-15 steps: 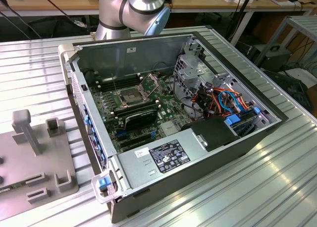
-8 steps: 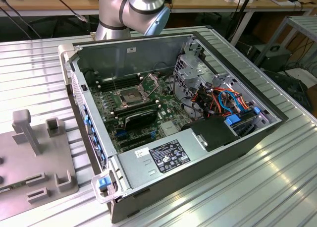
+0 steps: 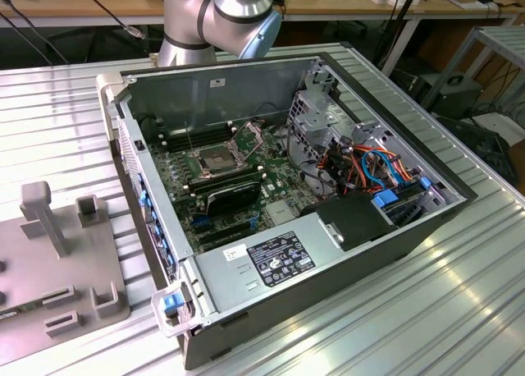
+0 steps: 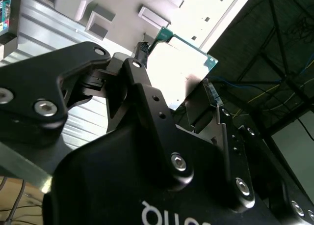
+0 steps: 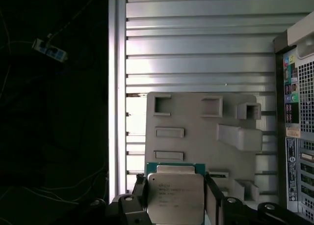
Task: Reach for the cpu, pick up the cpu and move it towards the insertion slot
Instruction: 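Pick up the cpu and move it towards the insertion slot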
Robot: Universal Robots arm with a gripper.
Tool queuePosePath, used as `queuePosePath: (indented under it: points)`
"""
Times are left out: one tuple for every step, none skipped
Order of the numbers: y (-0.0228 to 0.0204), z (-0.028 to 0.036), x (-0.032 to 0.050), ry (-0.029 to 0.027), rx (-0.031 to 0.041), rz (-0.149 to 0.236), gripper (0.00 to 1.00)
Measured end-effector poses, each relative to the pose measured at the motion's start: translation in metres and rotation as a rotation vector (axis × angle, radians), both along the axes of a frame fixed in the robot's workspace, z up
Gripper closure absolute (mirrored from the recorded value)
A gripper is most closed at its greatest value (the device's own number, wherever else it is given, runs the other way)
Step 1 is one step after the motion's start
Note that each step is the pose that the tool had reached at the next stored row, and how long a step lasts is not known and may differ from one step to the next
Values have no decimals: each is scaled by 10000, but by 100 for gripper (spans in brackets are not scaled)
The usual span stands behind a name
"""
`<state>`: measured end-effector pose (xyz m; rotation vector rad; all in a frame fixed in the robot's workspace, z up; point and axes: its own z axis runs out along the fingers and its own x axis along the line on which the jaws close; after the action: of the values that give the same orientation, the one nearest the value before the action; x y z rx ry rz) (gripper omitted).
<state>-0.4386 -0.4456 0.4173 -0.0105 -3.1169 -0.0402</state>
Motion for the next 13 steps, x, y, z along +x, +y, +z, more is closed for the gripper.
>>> queuePosePath:
  points:
    - [0, -1, 16, 0, 0, 0, 45]
    - [0, 0, 42, 0, 0, 0, 45]
    - [0, -1, 62, -1, 1, -1, 45]
    - [0, -1, 80, -1, 0, -1, 45]
    - [0, -2, 99, -2, 2, -1, 45]
    - [0, -2, 108, -3, 2, 0, 45]
    - [0, -1, 127, 0, 0, 0, 45]
    - [0, -1, 137, -1, 1, -1, 45]
    - [0, 0, 152, 1, 0, 0, 45]
    - [0, 0, 166, 0, 0, -1, 45]
    - [0, -1, 179, 0, 0, -1, 45]
    - [0, 0, 194, 0, 0, -1, 45]
    - [0, -1, 209, -1, 1, -1, 45]
